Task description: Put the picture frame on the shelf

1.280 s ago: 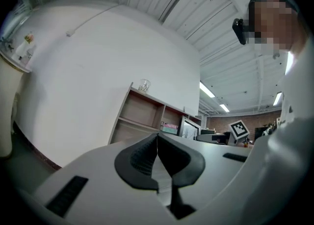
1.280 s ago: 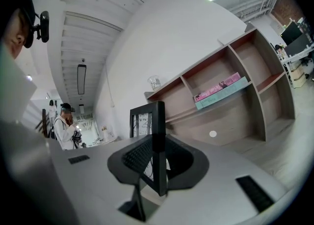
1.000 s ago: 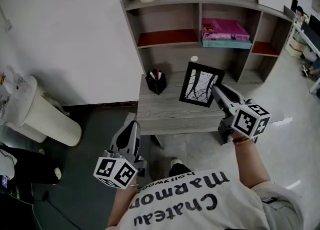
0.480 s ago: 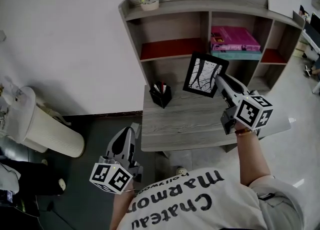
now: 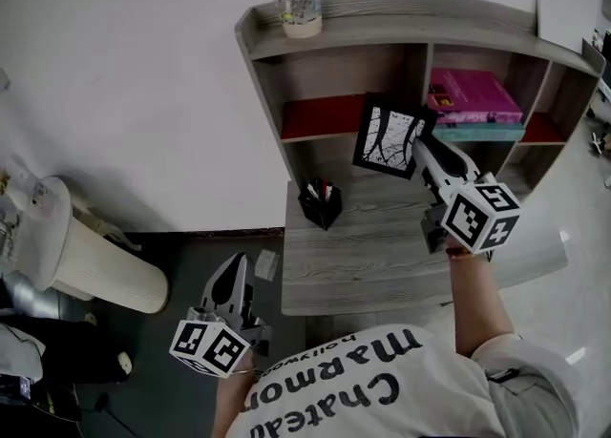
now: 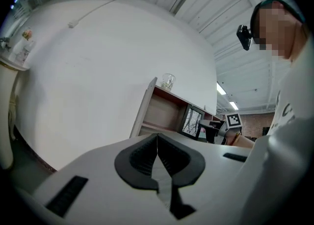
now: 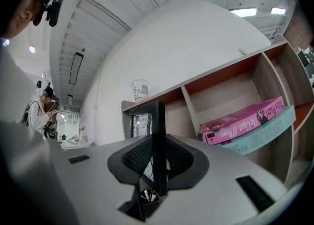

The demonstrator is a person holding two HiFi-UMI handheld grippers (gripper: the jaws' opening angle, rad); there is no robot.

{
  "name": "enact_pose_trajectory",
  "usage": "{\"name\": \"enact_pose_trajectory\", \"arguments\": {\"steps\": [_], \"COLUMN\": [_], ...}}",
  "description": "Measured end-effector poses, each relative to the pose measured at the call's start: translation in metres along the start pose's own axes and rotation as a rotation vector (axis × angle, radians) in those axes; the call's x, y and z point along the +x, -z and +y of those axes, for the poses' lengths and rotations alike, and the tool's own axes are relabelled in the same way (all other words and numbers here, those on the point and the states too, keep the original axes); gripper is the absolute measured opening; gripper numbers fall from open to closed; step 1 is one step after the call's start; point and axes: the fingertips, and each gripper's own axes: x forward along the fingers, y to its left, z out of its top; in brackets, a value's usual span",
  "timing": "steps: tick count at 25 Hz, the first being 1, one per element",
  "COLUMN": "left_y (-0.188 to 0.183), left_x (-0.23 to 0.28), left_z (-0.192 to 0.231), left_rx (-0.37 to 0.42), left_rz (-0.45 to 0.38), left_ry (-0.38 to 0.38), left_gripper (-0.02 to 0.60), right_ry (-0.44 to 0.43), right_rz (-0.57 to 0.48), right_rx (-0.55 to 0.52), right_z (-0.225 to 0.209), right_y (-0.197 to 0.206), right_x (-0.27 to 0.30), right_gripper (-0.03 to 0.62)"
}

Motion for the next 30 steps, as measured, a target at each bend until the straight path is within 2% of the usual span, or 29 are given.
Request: {"name": "enact_pose_trajectory", "arguments": {"steps": [10,16,22,30], "left_y": [-0.01,-0.004,-0.001,-0.004], "left_x": [0.024,0.033,0.044,0.059], "left_z": [0.036,0.05,0.061,0.059], "left_rx": [-0.001,0.01,-0.019,-0.002], "left_rz": [-0.015,-0.007,-0.003,0.0], "left_ry": [-0.027,-0.042,-0.053,-0.039], "left_gripper": [0.017,0.017,0.017,0.018], "right_ry": [0.01,0.06,0.107,0.142], "right_rz": [-0.028,-0.028,0.001,0.062], "right_rx": [-0.103,-0.178,-0.183,-0.17], "right_z": [-0.002,-0.017,-0.034,-0.045], "right_y": [-0.012,-0.016,-0.01,-0.009], "right_x": [0.055,0.079,0.114,0.147], "right_gripper": [0.086,0.086,0.087,0.087]}}
